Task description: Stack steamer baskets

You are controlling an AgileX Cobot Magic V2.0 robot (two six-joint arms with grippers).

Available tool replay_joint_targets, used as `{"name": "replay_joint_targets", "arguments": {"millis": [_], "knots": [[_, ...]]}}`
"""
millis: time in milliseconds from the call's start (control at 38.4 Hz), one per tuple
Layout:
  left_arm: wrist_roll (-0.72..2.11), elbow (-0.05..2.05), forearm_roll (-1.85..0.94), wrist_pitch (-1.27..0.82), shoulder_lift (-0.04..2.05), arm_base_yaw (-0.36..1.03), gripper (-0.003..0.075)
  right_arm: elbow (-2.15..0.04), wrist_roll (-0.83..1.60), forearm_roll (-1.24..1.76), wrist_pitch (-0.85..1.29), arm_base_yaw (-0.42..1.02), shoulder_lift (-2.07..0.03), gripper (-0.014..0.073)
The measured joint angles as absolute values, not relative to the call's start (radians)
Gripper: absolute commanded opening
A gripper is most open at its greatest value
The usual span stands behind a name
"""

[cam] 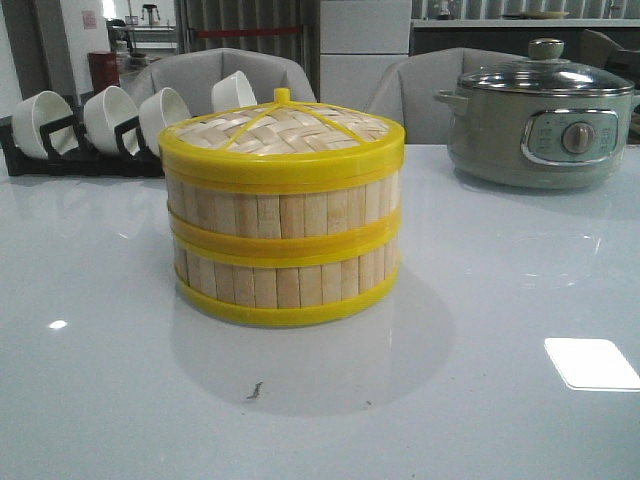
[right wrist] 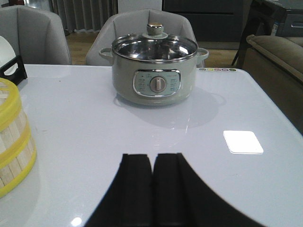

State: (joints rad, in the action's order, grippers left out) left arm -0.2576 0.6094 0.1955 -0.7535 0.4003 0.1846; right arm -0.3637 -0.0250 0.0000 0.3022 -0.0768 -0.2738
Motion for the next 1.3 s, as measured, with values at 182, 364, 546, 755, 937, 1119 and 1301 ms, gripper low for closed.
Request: {"name": "replay_joint_targets", "arguments": {"millis": [182, 364, 546, 755, 937, 1119, 1301], "knots": [[-0.258, 0.609, 0.195, -0.753, 0.400, 0.185, 0.0087, -0.364, -0.025, 0.000, 0.302, -0.077, -0.274, 0.0055], [-0.258, 0.609, 0.195, -0.753, 0.400, 0.185, 0.0087, -0.364, -0.025, 0.000, 0.302, -0.077, -0.274, 0.0055], [-0.258, 0.609, 0.195, -0.753, 0.400, 0.185, 0.0087, -0.364, -0.025, 0.000, 0.302, -0.077, -0.274, 0.0055], [-0.258, 0.604, 0.220, -0.692, 0.370, 0.174, 0.0087, -0.364, -0.025, 0.000, 0.302, -0.077, -0.274, 0.0055], [-0.258, 0.507, 0.202, -0.419, 0.275, 0.089, 0.0087, -0.364, -0.025, 0.000, 0.302, -0.077, -0.274, 0.0055], [-0.258, 0.307, 0.174, -0.272, 0.149, 0.055, 0.0087, -0.364, -0.025, 0.000, 0.302, -0.077, -0.274, 0.0055], [-0.258, 0.101, 0.129, -0.170, 0.021, 0.052, 0.0087, -0.364, -0.027, 0.000, 0.302, -0.077, -0.274, 0.0055]]}}
